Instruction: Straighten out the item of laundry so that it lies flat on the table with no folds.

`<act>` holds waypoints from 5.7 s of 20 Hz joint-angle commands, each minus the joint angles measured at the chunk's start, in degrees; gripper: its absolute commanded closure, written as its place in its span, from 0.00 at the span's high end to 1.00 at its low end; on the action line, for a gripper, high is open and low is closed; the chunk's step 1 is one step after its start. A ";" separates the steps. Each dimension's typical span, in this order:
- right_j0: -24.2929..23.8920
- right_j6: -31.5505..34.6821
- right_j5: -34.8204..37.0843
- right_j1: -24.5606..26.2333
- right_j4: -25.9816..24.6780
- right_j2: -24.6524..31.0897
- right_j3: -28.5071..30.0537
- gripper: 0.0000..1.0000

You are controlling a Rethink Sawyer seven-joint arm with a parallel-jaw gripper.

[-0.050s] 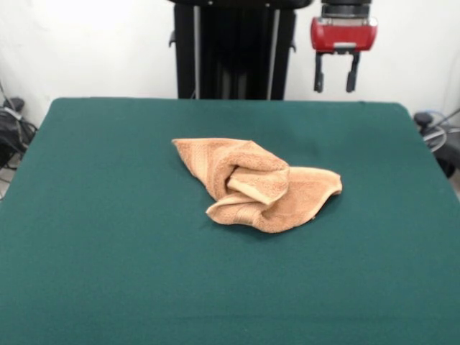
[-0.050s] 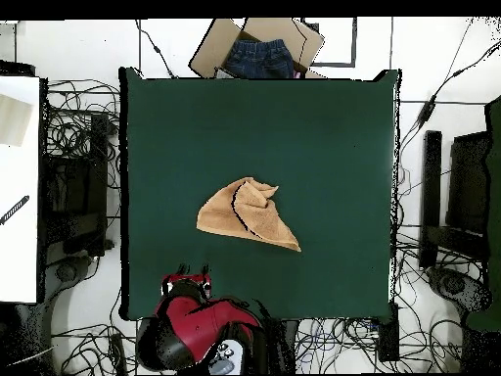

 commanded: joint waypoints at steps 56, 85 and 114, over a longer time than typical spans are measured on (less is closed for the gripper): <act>0.95 5.75 0.68 6.86 0.43 4.40 -1.87 1.00; 0.89 5.65 0.71 6.35 0.03 4.31 -1.22 1.00; 0.30 5.34 0.25 6.66 -0.53 4.60 -1.65 1.00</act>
